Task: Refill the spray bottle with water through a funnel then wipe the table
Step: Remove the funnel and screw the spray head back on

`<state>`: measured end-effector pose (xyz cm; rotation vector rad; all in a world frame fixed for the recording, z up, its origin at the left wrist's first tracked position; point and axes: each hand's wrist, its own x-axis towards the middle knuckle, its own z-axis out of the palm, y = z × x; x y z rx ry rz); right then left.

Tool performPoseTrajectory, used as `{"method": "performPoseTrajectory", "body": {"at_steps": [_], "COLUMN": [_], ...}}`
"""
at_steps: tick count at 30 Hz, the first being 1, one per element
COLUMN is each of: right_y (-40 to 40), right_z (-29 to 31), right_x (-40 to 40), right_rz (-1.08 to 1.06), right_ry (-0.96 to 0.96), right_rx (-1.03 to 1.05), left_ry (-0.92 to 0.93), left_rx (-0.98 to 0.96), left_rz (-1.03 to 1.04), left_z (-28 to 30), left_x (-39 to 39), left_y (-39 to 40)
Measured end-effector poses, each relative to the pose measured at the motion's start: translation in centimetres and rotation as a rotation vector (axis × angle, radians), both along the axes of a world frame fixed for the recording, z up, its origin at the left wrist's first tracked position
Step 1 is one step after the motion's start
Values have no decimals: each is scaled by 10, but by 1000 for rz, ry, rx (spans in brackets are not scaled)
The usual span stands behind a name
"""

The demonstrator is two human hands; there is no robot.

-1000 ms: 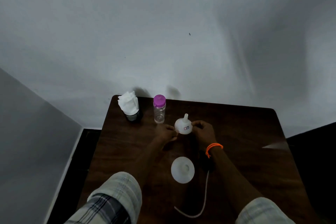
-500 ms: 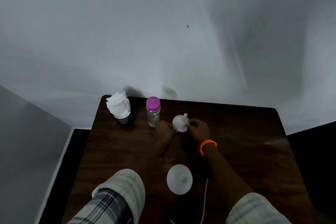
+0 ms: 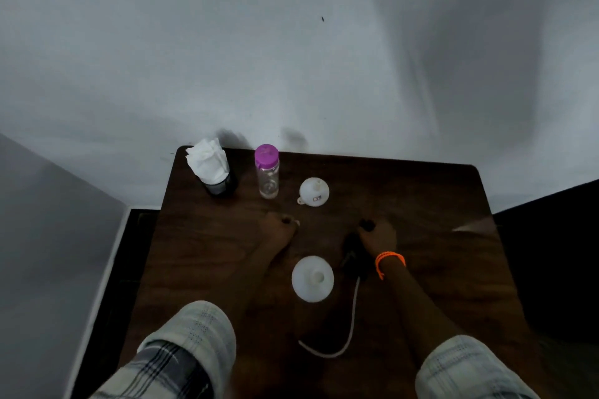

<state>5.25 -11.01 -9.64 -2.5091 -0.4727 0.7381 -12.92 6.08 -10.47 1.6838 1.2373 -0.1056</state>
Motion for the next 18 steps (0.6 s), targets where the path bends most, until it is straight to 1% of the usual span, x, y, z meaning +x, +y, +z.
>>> {"method": "performPoseTrajectory", "body": {"at_steps": [2, 4, 6, 8, 9, 11, 13, 15, 18], "right_y": [-23, -44, -63, -69, -70, -68, -67, -65, -61], "right_z": [-5, -12, -34, -22, -15, -5, -3, -5, -11], "right_x": [-1, -3, -1, -14, -19, -29, -37, -44, -46], "right_rz": [13, -32, -76, -111, -124, -144, -127, -103, -173], "right_ry": [-31, -26, -24, 15, 48, 108, 170, 208, 257], "right_rx": [-49, -98, -78, -76, -78, -54, -37, -40, -62], "left_ry": [-47, -112, -150, -201, -227, -250, -234, -198, -213], "left_rx": [-48, -82, -84, -103, -132, -180, -174, -79, 45], "left_rz": [114, 162, 118, 87, 50, -96, -255, -385, -406], "left_z": [-1, -9, -9, 0, 3, 10, 10, 8, 8], "left_x": [-15, -33, -47, -60, -66, -78, -87, -89, -79], "left_y": [-12, -23, -34, -46, -52, -61, -69, -79, -96]}}
